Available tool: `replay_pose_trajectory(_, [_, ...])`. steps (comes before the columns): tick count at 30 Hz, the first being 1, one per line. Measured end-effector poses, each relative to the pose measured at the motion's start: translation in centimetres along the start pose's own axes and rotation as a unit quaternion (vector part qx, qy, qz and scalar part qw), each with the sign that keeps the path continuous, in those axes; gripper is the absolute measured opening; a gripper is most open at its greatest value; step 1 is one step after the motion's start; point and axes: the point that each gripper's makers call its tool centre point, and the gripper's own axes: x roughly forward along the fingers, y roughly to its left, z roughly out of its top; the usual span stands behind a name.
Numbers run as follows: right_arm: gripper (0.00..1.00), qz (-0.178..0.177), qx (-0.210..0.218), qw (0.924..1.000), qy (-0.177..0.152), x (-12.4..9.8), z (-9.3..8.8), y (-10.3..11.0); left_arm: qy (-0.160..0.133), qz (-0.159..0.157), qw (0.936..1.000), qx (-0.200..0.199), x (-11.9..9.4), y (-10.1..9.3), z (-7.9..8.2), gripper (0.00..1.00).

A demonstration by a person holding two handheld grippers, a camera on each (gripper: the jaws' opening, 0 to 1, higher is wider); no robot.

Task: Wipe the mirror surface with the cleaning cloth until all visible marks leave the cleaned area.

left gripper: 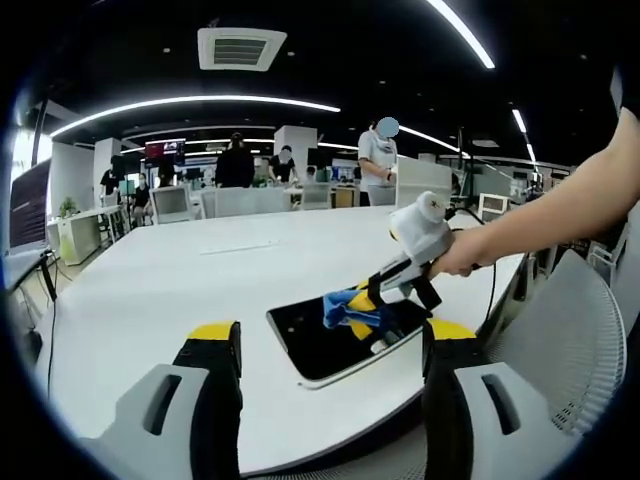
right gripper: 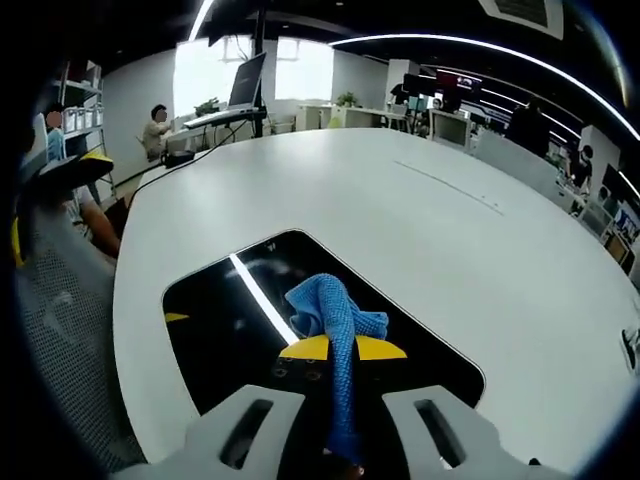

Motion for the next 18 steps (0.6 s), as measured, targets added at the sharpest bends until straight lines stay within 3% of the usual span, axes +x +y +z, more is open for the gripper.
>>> replay_pose_trajectory(18, [0.01,-0.010,-0.002,0.9999,0.003,1.2,1.0,-1.8,0.004,0.001,1.0000,0.000,0.1,0.1,-0.1,0.71])
